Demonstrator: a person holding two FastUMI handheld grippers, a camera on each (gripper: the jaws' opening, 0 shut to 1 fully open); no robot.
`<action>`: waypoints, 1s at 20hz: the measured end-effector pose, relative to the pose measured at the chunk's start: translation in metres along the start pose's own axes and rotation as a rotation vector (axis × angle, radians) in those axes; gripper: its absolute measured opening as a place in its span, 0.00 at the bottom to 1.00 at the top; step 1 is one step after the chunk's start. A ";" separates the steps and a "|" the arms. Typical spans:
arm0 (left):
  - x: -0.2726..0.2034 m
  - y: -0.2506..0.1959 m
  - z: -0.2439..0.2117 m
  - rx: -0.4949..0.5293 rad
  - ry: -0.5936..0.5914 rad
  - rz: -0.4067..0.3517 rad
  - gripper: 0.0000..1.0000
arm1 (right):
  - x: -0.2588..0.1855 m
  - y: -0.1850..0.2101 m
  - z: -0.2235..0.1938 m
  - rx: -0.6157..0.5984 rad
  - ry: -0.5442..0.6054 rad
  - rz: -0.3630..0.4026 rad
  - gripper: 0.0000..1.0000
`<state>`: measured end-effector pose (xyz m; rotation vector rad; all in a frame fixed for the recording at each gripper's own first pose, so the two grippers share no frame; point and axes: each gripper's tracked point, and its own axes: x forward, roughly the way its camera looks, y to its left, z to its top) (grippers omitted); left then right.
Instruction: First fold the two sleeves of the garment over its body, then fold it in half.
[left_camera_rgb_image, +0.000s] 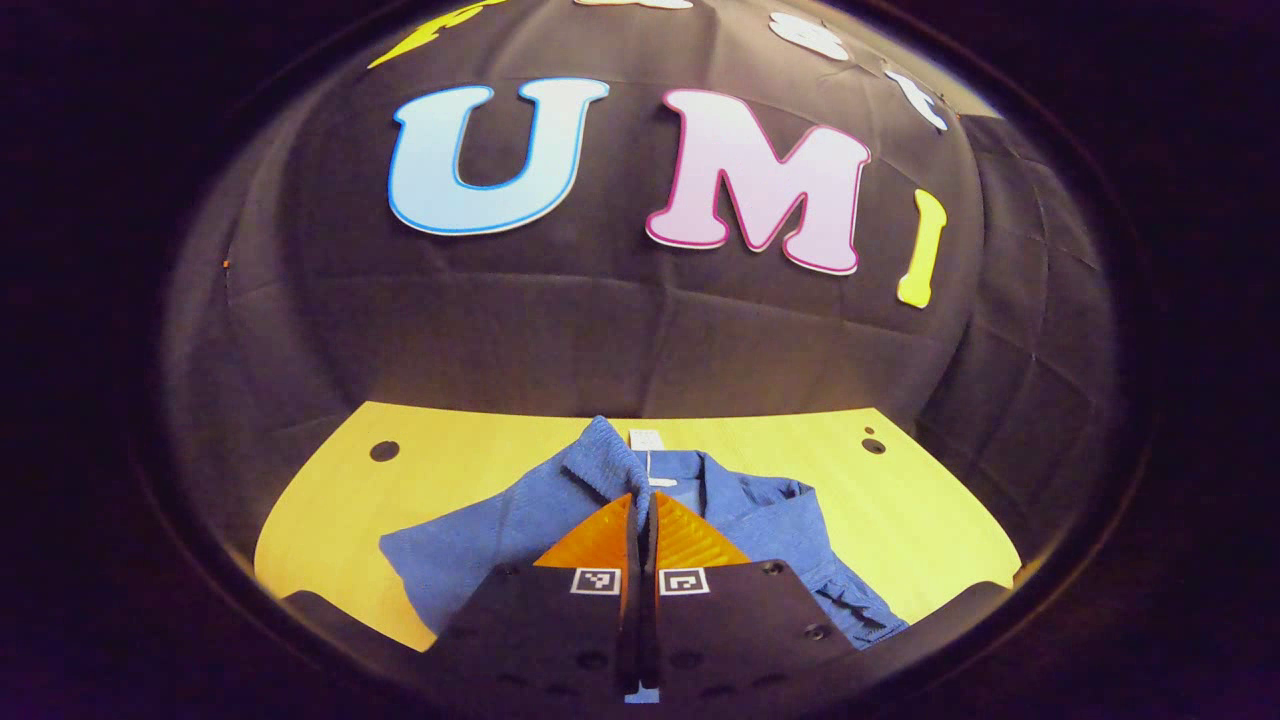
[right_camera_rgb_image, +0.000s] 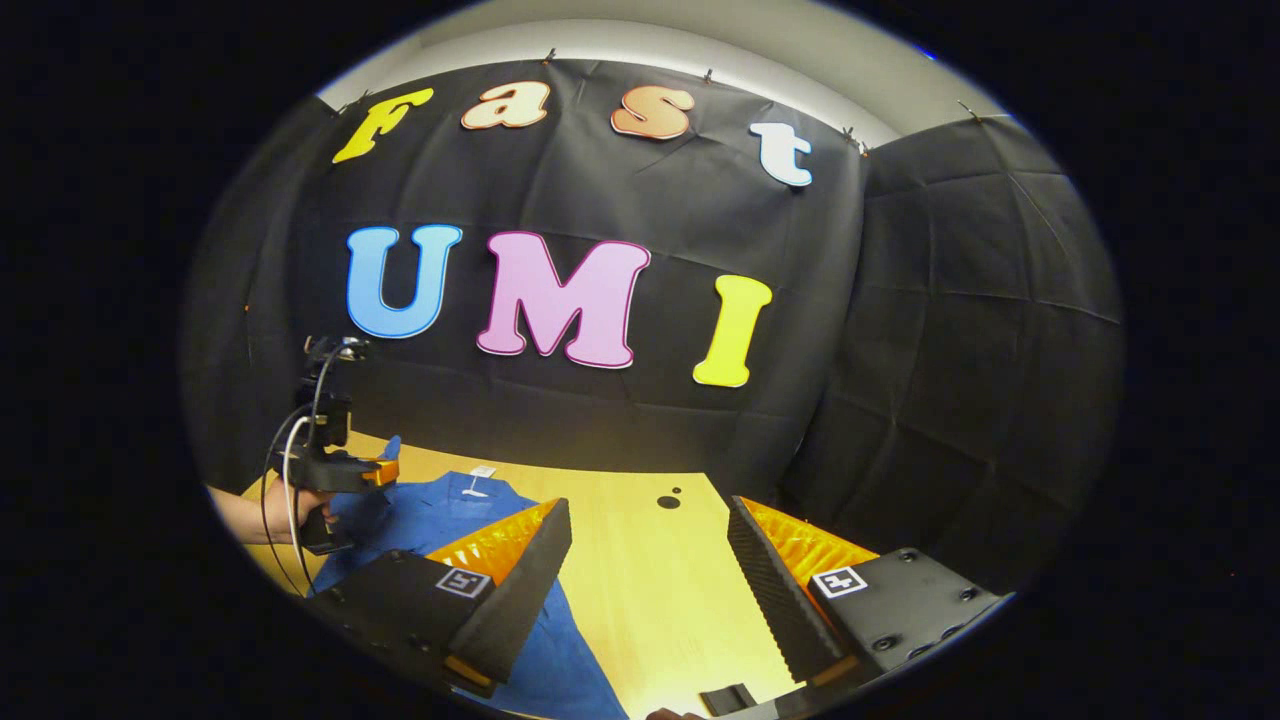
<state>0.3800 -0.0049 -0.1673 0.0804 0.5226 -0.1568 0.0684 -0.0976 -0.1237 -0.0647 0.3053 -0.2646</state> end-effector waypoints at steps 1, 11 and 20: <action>0.013 -0.009 -0.007 0.011 0.030 -0.007 0.00 | 0.001 -0.005 -0.002 0.001 0.009 -0.007 0.93; 0.069 -0.083 -0.068 0.046 0.270 -0.114 0.02 | 0.008 -0.048 -0.031 0.003 0.073 -0.085 0.92; 0.010 -0.165 -0.027 0.169 0.130 -0.264 0.87 | -0.001 -0.064 -0.055 0.034 0.098 -0.100 0.92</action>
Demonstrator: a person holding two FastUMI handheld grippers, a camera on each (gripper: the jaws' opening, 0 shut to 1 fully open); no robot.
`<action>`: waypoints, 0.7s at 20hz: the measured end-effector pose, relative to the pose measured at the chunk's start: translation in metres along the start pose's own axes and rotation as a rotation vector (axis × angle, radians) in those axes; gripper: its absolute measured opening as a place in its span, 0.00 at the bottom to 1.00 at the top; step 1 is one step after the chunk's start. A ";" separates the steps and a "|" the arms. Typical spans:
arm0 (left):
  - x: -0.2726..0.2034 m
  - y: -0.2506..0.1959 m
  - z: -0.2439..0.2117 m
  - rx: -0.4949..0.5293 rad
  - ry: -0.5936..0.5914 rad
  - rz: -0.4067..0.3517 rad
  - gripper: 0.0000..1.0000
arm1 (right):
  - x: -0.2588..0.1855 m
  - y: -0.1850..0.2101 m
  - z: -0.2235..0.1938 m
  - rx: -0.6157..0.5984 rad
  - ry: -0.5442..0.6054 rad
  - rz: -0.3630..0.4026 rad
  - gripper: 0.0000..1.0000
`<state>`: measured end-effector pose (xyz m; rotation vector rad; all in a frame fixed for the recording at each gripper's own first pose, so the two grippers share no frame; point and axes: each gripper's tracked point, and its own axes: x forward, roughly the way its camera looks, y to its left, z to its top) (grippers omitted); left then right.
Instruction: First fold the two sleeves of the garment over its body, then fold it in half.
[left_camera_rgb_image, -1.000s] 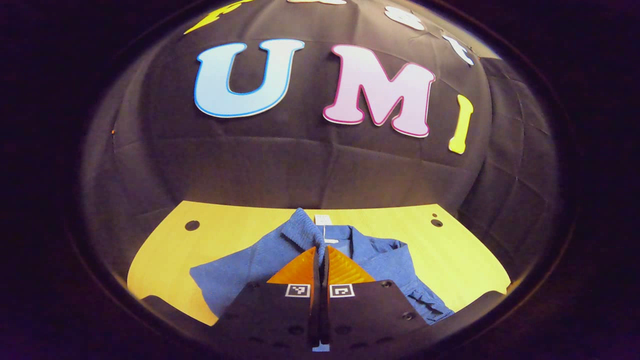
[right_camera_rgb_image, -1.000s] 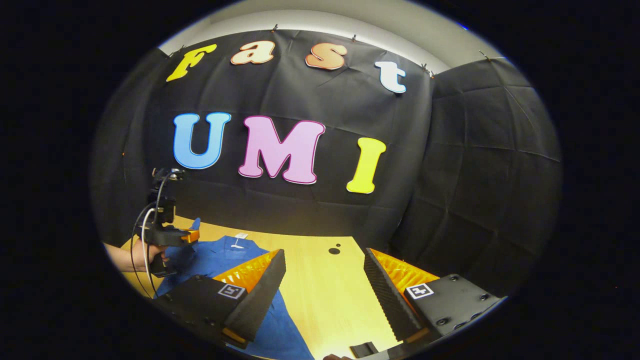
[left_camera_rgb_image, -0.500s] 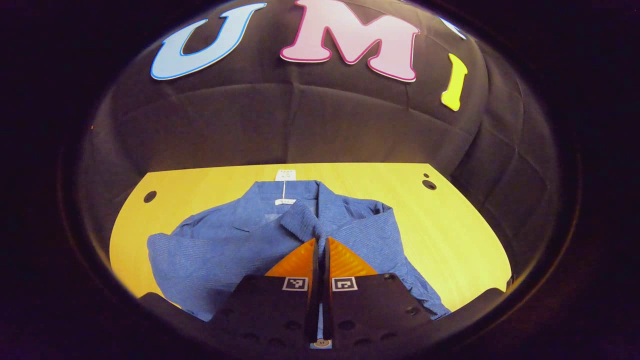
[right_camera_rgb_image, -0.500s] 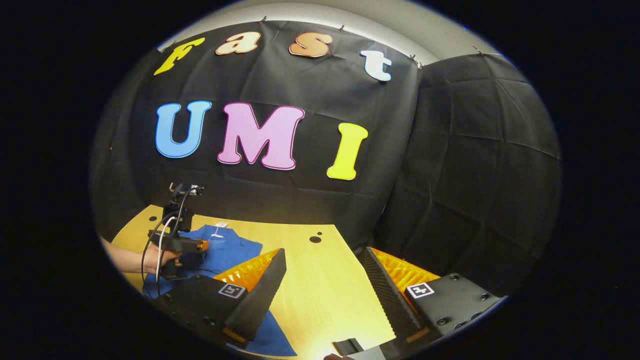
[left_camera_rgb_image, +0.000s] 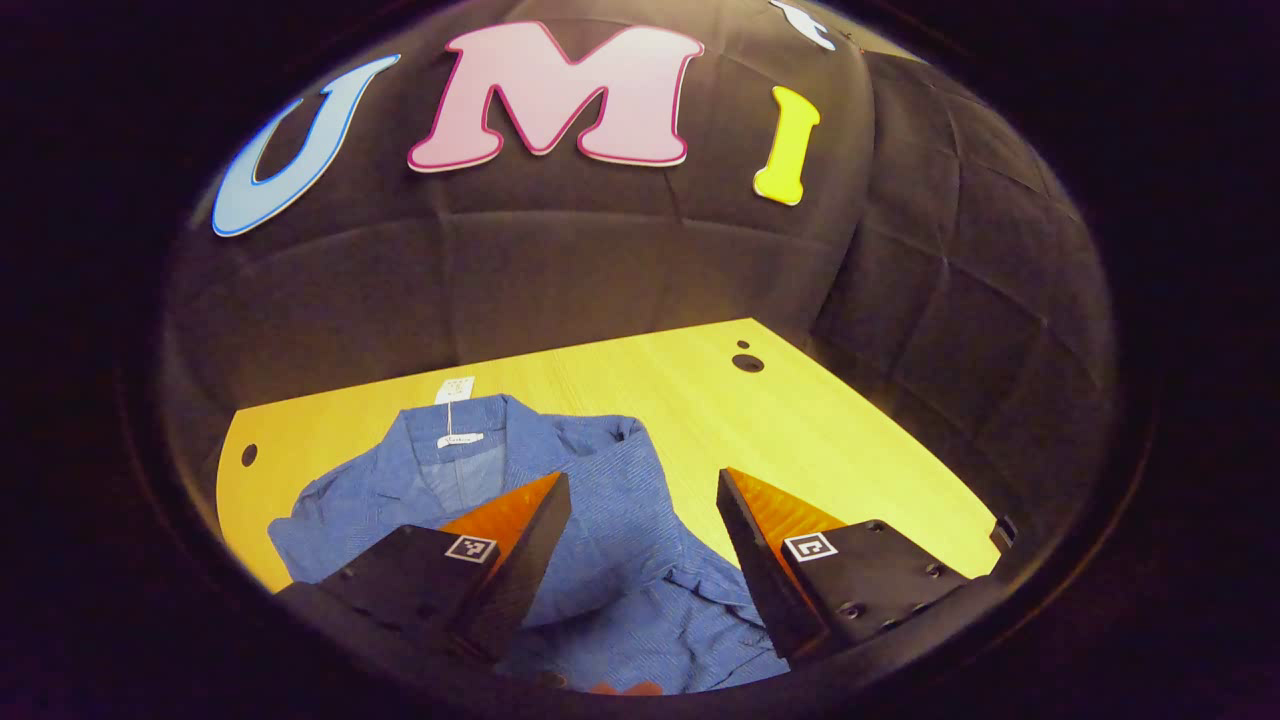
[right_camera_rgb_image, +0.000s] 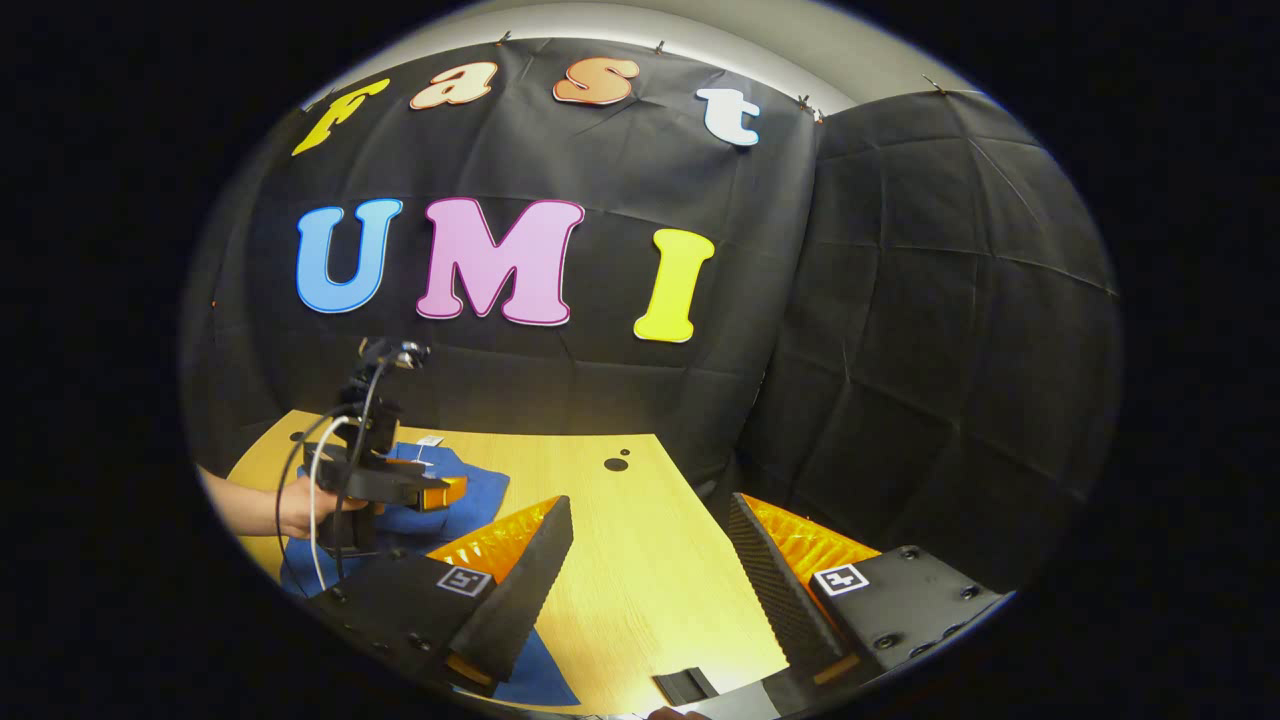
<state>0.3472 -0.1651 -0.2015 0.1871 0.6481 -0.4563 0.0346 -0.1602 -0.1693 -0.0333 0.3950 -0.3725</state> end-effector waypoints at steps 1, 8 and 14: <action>-0.015 -0.005 -0.001 -0.016 -0.023 -0.009 0.87 | -0.001 0.000 -0.006 -0.007 0.005 0.004 0.92; -0.182 0.078 -0.081 -0.097 -0.149 0.189 0.87 | -0.006 0.052 -0.069 0.010 0.122 0.141 1.00; -0.258 0.123 -0.219 -0.280 0.000 0.332 0.84 | -0.009 0.113 -0.152 0.038 0.333 0.299 1.00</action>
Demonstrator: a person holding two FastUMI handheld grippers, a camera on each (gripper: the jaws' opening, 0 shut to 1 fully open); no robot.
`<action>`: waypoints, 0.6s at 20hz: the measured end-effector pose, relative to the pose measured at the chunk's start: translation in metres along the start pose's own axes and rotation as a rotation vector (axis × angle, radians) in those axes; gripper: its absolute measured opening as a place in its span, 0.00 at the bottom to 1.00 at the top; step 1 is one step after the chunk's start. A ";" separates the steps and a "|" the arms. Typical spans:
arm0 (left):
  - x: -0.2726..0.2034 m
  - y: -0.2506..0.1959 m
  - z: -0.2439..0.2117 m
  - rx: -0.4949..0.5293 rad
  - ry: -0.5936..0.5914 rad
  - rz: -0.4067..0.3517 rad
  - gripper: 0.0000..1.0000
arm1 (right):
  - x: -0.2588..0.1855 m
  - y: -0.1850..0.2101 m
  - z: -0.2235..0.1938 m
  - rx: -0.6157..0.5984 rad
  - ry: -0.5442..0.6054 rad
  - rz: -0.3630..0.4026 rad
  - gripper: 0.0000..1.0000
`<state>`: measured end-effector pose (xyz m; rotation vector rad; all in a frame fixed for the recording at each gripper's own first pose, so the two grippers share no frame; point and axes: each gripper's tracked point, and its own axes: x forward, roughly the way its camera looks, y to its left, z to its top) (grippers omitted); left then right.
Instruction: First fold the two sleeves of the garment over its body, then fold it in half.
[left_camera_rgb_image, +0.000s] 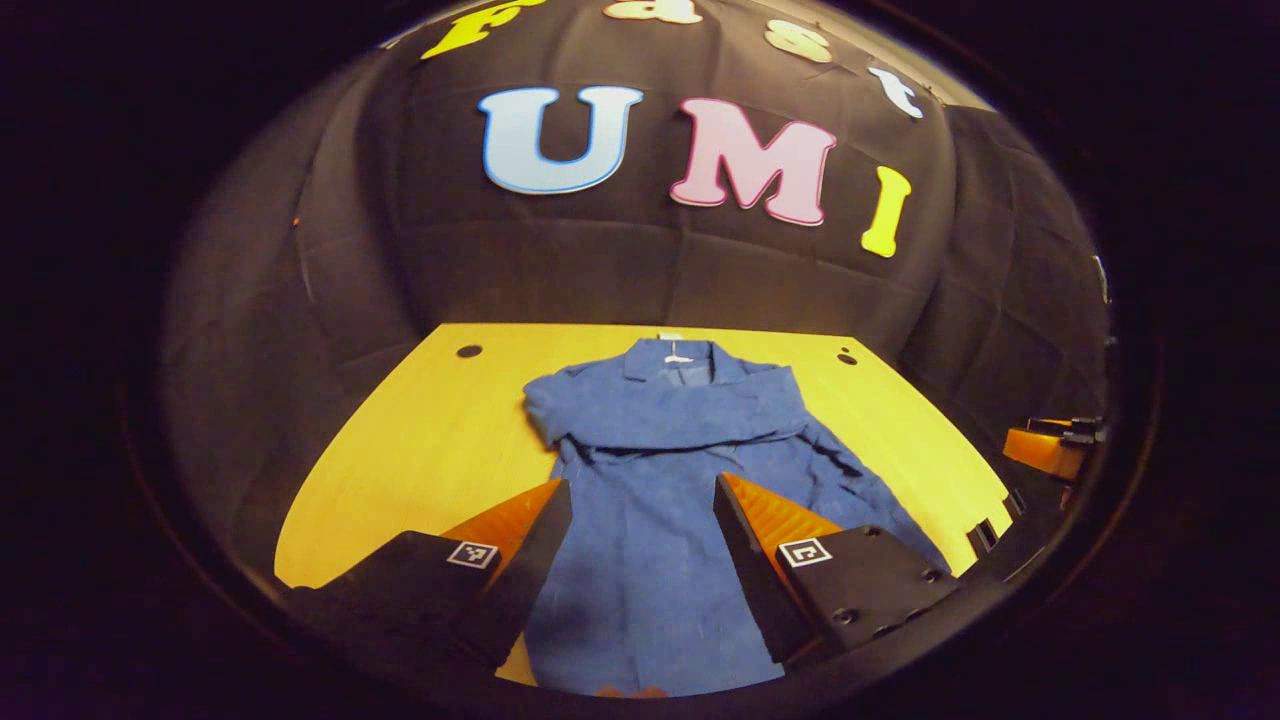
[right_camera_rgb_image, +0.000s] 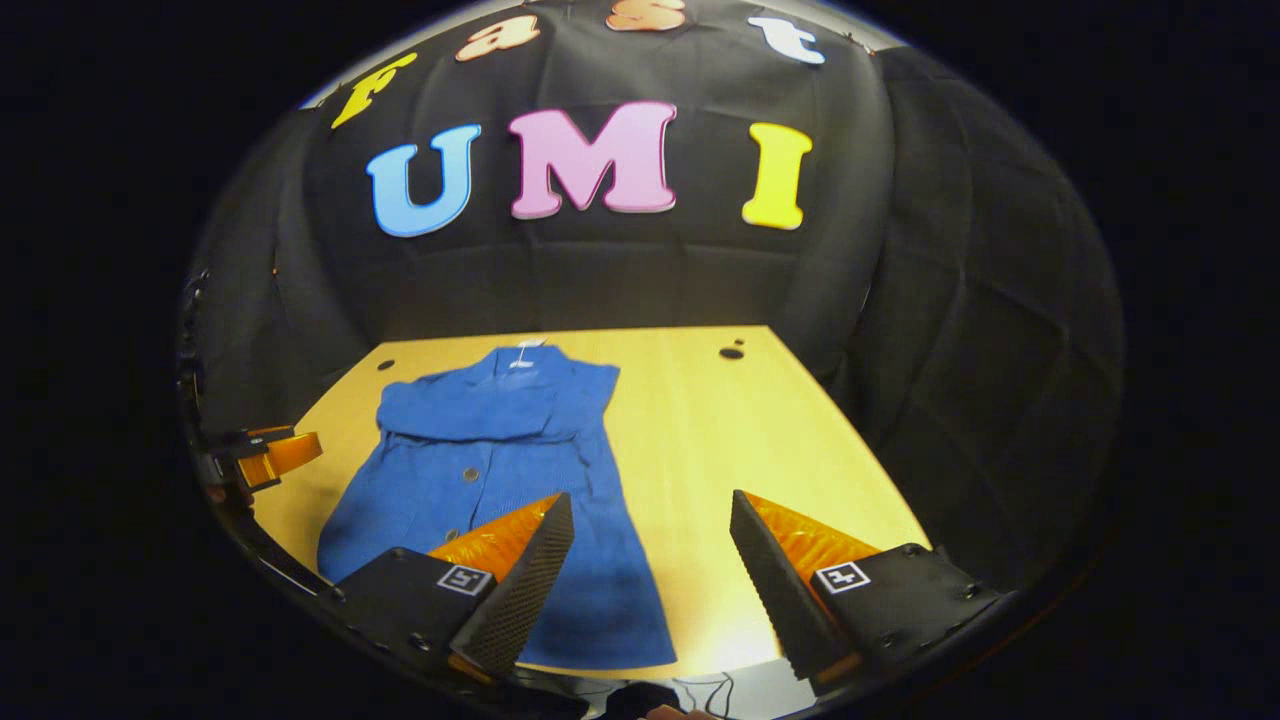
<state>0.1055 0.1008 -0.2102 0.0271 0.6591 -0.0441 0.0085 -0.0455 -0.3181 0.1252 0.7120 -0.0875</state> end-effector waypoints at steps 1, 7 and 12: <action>-0.002 0.012 -0.017 -0.025 0.028 0.018 0.84 | 0.004 0.003 -0.015 0.004 0.048 0.011 0.92; -0.007 0.043 -0.098 -0.114 0.218 0.048 0.85 | 0.018 0.007 -0.095 0.051 0.333 0.022 1.00; -0.002 0.060 -0.135 -0.130 0.348 0.095 0.85 | 0.018 0.001 -0.133 0.038 0.456 0.002 1.00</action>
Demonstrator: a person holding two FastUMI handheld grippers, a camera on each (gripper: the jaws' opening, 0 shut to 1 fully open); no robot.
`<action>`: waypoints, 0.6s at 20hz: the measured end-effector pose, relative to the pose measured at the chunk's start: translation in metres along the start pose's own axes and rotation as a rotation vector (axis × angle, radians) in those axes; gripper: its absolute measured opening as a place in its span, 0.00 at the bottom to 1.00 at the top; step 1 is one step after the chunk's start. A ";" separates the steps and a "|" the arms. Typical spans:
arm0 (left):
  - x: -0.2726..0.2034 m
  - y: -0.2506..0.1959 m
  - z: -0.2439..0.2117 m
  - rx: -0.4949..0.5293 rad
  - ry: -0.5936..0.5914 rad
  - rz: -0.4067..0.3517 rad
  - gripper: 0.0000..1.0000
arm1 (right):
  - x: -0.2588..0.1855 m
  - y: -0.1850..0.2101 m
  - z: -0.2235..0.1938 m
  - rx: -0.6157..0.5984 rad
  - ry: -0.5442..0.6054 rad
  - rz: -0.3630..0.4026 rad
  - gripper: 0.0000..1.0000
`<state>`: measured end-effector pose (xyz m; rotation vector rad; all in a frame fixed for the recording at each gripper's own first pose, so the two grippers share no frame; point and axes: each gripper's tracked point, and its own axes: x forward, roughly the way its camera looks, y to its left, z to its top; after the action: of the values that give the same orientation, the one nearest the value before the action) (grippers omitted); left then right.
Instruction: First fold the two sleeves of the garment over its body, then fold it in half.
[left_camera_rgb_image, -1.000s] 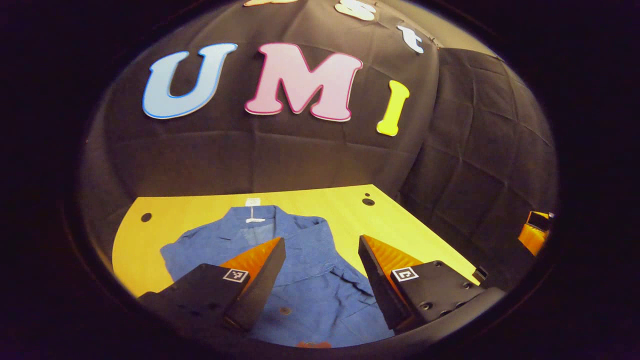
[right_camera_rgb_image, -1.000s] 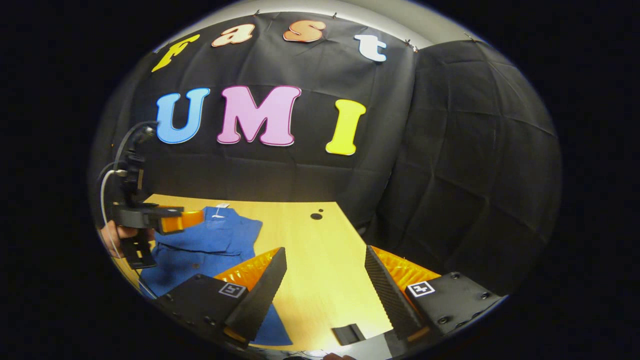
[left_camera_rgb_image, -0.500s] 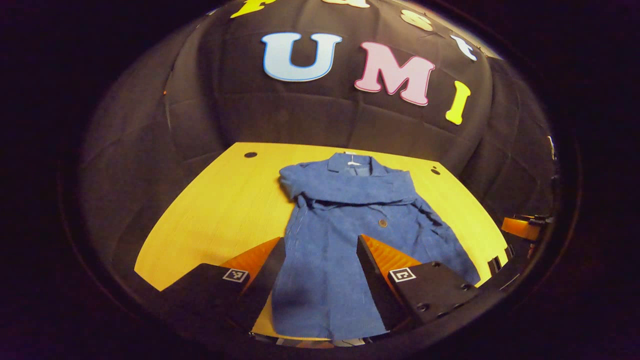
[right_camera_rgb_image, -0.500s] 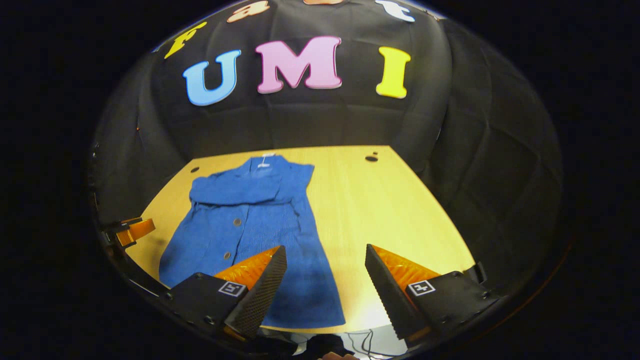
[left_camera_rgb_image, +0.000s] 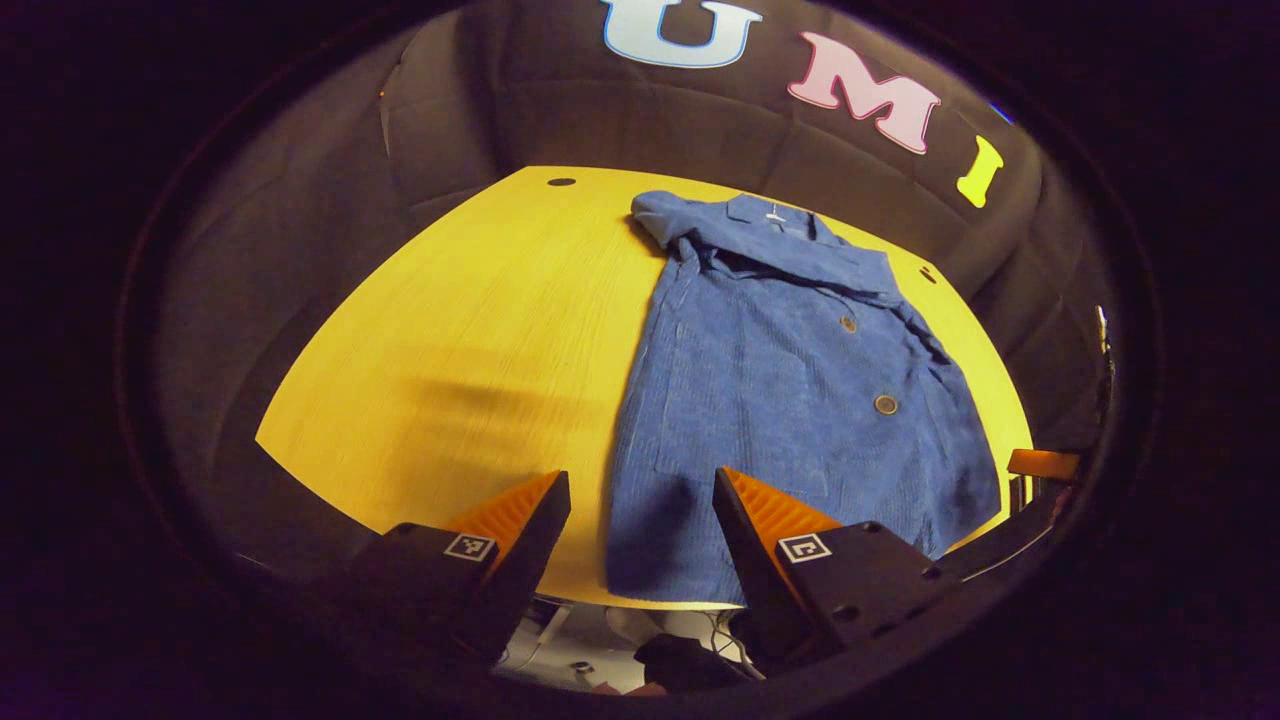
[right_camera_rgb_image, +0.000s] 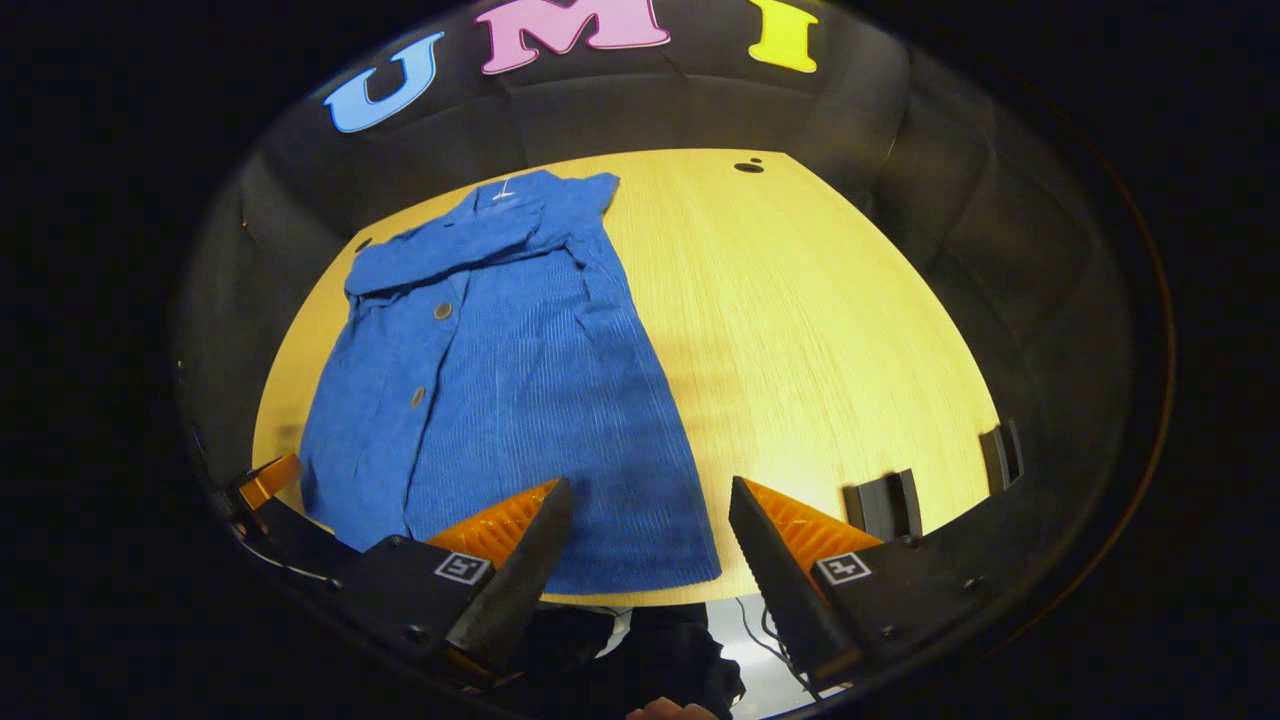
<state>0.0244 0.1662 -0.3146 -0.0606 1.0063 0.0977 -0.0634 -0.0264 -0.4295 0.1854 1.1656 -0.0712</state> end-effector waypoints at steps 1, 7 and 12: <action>0.001 0.001 -0.004 0.001 0.026 0.010 0.85 | 0.002 -0.003 -0.003 -0.011 0.005 -0.006 0.94; 0.007 -0.009 -0.012 0.018 0.118 -0.006 0.85 | 0.016 -0.015 -0.019 -0.042 0.079 -0.056 0.93; 0.008 -0.016 -0.014 0.065 0.163 0.009 0.86 | 0.031 -0.015 -0.027 -0.072 0.135 -0.063 1.00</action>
<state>0.0182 0.1493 -0.3284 -0.0046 1.1718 0.0687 -0.0777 -0.0352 -0.4699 0.0908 1.3070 -0.0730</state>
